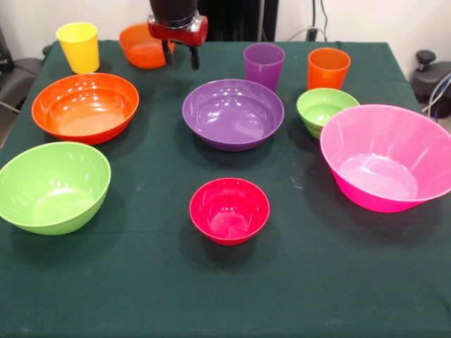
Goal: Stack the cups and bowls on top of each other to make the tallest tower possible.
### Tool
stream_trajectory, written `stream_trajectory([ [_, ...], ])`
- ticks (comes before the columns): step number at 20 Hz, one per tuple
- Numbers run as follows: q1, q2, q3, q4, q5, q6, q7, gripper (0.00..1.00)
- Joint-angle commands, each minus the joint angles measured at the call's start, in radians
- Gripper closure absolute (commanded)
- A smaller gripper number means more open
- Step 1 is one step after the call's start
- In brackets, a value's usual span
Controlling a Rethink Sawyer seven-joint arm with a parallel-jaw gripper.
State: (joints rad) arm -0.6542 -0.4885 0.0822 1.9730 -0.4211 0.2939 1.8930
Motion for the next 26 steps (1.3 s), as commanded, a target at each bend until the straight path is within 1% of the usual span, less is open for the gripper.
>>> stream_trajectory([
  [1, -0.006, 0.031, 0.106, -0.104, -0.061, 0.06, -0.078, 0.0],
  [6, -0.012, 0.032, 0.11, -0.108, -0.062, 0.067, -0.08, 0.0],
  [11, -0.009, 0.011, 0.109, -0.091, -0.059, 0.079, -0.072, 0.0],
  [13, -0.01, -0.005, 0.111, -0.077, -0.054, 0.088, -0.071, 0.0],
  [17, -0.005, -0.073, 0.114, -0.034, -0.035, 0.13, -0.067, 0.0],
  [22, -0.008, -0.116, 0.123, -0.005, -0.025, 0.161, -0.067, 0.0],
  [26, -0.017, -0.144, 0.133, 0.026, -0.025, 0.167, -0.064, 0.0],
])
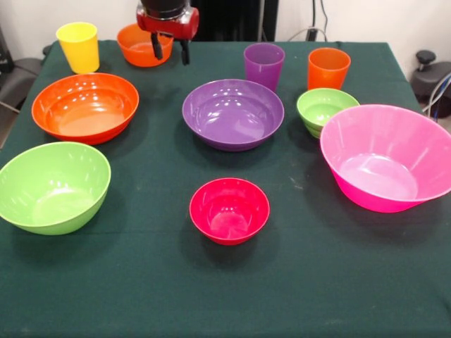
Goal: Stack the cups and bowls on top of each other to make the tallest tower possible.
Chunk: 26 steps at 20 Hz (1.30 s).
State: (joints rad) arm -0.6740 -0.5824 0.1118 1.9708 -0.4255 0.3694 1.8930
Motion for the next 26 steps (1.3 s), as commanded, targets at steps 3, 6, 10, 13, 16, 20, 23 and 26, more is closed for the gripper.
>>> stream_trajectory([
  [3, -0.003, -0.063, 0.107, 0.048, -0.025, 0.089, -0.059, 0.0],
  [6, -0.013, -0.069, 0.106, 0.087, -0.042, 0.055, -0.046, 0.0],
  [10, -0.018, -0.019, 0.081, 0.107, -0.083, -0.036, -0.015, 0.0],
  [13, -0.025, -0.001, 0.063, 0.125, -0.111, -0.085, 0.0, 0.0],
  [16, -0.027, 0.001, 0.062, 0.126, -0.123, -0.086, 0.006, 0.0],
  [20, -0.031, -0.017, 0.073, 0.119, -0.122, -0.057, 0.001, 0.0],
  [23, -0.033, -0.031, 0.081, 0.116, -0.116, -0.033, -0.003, 0.0],
  [26, -0.036, -0.045, 0.099, 0.091, -0.099, 0.014, -0.02, 0.0],
])
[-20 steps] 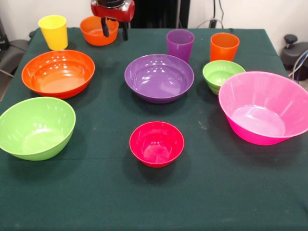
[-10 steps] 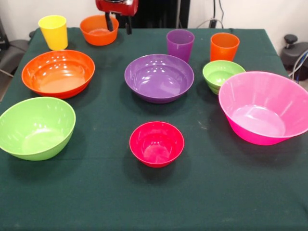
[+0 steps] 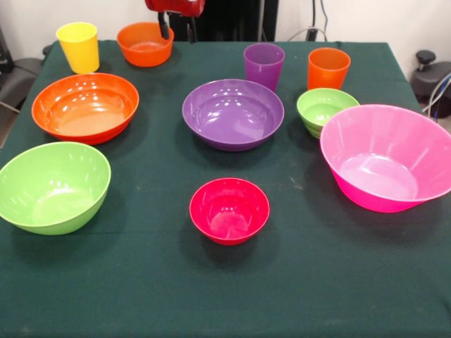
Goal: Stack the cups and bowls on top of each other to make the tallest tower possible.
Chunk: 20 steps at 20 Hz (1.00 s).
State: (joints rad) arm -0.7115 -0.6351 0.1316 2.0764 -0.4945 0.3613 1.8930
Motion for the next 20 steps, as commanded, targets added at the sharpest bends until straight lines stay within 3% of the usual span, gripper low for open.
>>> stream_trajectory([
  [1, -0.001, 0.006, 0.082, -0.015, -0.027, 0.029, -0.024, 0.0],
  [20, -0.039, 0.011, 0.113, -0.067, -0.036, 0.092, -0.082, 0.0],
])
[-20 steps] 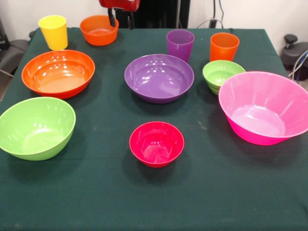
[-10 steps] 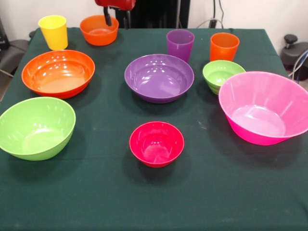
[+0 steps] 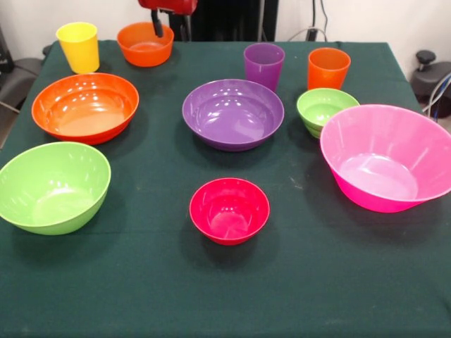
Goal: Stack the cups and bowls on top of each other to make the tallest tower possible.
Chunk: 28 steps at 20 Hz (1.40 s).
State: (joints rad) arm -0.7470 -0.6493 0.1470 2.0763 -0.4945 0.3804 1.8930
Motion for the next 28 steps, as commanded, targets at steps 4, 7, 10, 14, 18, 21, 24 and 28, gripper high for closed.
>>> stream_trajectory([
  [4, -0.006, 0.031, 0.104, -0.081, -0.039, 0.087, -0.093, 0.0],
  [7, -0.01, 0.034, 0.11, -0.095, -0.04, 0.104, -0.106, 0.0],
  [10, -0.017, 0.044, 0.116, -0.11, -0.046, 0.115, -0.119, 0.0],
  [14, -0.022, 0.061, 0.122, -0.127, -0.057, 0.118, -0.131, 0.0],
  [18, -0.025, 0.064, 0.131, -0.139, -0.063, 0.13, -0.14, 0.0],
  [21, -0.028, 0.082, 0.145, -0.174, -0.067, 0.155, -0.16, 0.0],
  [24, -0.03, 0.085, 0.155, -0.193, -0.069, 0.177, -0.173, 0.0],
  [28, -0.03, 0.089, 0.163, -0.206, -0.078, 0.188, -0.172, 0.0],
])
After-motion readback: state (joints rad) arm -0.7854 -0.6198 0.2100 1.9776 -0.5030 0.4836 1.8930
